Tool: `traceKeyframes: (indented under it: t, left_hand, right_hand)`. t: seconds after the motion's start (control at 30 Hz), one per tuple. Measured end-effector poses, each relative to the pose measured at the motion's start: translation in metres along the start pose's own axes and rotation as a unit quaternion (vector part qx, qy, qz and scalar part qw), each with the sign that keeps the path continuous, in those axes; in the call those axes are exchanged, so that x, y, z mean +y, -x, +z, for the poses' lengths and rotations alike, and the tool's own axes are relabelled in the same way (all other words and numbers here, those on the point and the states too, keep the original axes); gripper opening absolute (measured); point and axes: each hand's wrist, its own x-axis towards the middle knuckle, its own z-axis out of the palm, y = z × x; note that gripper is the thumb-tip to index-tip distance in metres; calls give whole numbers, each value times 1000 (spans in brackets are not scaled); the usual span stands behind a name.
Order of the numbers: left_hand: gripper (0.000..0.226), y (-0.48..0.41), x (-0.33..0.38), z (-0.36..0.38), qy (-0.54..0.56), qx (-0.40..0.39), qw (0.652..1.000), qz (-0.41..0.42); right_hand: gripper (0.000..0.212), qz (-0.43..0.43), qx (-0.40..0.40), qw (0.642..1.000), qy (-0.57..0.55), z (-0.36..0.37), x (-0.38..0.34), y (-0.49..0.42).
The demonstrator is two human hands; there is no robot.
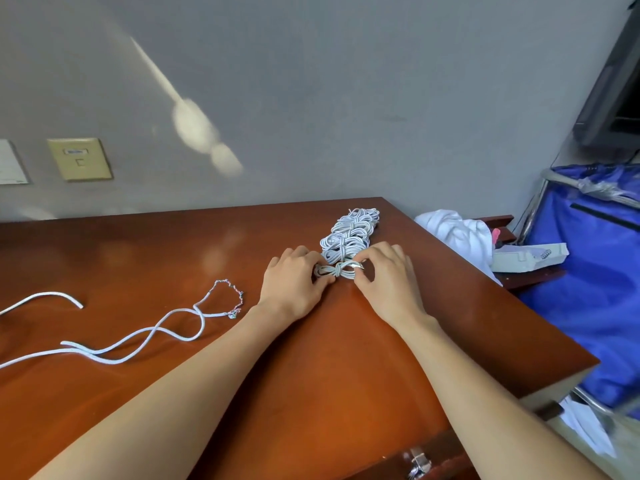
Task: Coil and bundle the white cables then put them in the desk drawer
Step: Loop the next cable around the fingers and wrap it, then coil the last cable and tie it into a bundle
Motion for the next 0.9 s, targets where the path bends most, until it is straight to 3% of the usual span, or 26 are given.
traceKeyframes:
  t: [0.6,0.9]
  left_hand:
    - [43,10,-11,-3,22,-6,1000,10]
    - [44,37,-9,-31,-52,-2,998,43]
  right_hand:
    - [37,-10,-10,1000,11,2,2,8]
    - [36,-50,-41,997,-29,-10,-25,28]
